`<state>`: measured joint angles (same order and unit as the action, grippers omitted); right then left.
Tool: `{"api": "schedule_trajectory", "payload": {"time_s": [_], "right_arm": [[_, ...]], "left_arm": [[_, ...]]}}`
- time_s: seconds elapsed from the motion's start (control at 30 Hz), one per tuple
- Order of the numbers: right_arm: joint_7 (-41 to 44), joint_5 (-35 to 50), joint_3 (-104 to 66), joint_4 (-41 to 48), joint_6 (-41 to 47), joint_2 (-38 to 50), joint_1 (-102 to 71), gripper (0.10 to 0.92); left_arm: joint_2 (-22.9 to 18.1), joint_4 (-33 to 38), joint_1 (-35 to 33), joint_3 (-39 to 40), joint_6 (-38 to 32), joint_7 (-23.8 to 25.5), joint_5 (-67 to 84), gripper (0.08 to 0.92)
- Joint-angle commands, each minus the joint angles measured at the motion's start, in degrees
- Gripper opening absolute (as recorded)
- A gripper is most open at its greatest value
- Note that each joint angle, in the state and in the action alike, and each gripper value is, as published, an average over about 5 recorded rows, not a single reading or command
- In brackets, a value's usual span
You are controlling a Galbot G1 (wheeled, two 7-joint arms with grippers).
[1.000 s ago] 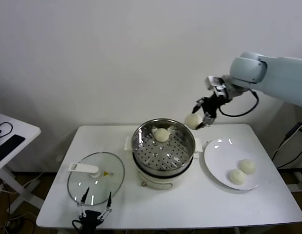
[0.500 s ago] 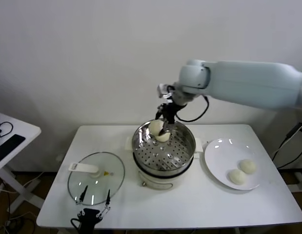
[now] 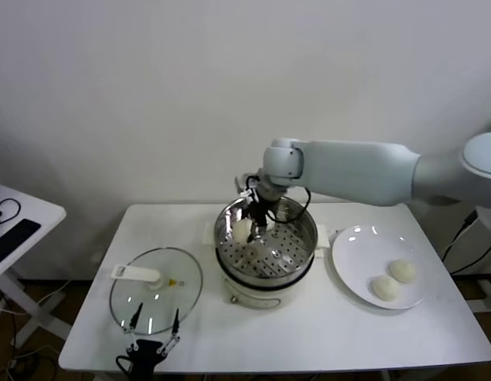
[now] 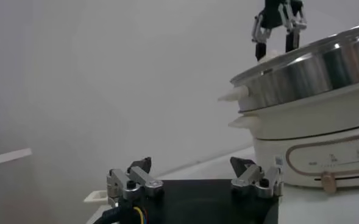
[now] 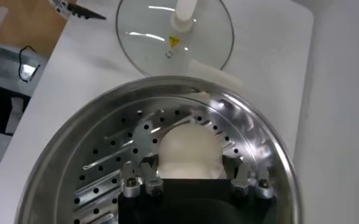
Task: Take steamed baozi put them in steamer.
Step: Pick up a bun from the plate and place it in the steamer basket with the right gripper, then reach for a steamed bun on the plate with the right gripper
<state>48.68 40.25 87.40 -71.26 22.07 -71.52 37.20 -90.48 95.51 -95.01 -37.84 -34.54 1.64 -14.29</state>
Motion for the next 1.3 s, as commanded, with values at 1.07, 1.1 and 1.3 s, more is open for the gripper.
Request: {"api": "schedule_trajectory", "payload": {"time_s": [1.07, 1.1, 1.3], "right_arm": [[17.4, -7.9, 17.0, -8.6, -19.2, 33.1, 19.4, 0.823], [17.5, -9.0, 17.1, -8.6, -19.6, 34.7, 18.8, 0.823], [15.9, -18.8, 13.9, -8.6, -20.1, 42.4, 10.6, 0.823]], "left_arm": [[0.0, 0.3, -0.2, 0.4, 0.3, 0.0, -0.6, 0.823], [0.0, 0.3, -0.1, 0.4, 0.3, 0.0, -0.7, 0.823], [-0.3, -0.2, 0.0, 0.5, 0.1, 0.0, -0.8, 0.823]]}}
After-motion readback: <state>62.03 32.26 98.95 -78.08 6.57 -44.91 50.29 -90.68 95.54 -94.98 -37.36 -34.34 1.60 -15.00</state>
